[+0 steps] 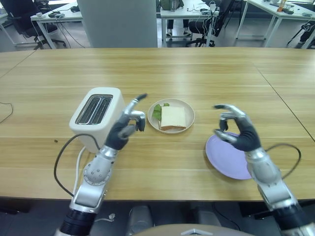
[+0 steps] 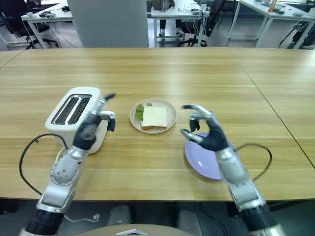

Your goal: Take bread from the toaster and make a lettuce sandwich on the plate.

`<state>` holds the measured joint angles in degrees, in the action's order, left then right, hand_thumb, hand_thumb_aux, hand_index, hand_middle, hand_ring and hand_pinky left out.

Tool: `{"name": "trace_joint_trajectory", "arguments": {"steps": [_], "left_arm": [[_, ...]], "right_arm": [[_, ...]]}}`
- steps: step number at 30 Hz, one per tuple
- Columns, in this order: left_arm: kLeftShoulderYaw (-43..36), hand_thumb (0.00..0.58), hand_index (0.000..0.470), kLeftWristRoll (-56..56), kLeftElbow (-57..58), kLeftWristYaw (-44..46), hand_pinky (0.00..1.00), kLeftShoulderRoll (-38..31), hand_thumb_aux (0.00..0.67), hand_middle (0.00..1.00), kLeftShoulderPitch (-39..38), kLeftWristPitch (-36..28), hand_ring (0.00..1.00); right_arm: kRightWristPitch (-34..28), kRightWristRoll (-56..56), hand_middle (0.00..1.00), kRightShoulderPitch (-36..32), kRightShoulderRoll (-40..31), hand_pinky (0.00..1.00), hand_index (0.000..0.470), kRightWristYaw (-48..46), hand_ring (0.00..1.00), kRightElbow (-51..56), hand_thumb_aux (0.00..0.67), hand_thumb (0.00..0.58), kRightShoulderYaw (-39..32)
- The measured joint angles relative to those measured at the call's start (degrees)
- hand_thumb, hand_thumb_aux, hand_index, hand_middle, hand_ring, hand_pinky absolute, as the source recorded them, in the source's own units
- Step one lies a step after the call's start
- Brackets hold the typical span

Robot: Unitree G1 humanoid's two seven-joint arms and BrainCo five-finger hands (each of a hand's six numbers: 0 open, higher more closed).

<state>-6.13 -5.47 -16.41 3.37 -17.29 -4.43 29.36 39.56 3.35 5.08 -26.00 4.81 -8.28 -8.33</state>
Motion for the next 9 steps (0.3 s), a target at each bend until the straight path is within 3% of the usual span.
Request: {"name": "trace_joint_trajectory", "arguments": {"steps": [6, 9], "left_arm": [[-0.5, 0.0, 0.0, -5.1, 2.7, 3.9, 0.0, 6.2, 0.0, 0.0, -3.2, 6.1, 0.0], [-0.5, 0.0, 0.0, -6.4, 5.5, 6.7, 0.0, 6.9, 0.0, 0.0, -3.6, 10.1, 0.0]], "right_arm": [[4.1, 3.9, 0.0, 3.9, 11.0, 0.0, 0.0, -0.8, 0.0, 3.4, 0.0, 0.0, 2.8], [5.8, 4.9, 0.0, 3.5, 12.3, 0.0, 0.0, -4.0, 0.0, 6.3, 0.0, 0.0, 2.5]]}}
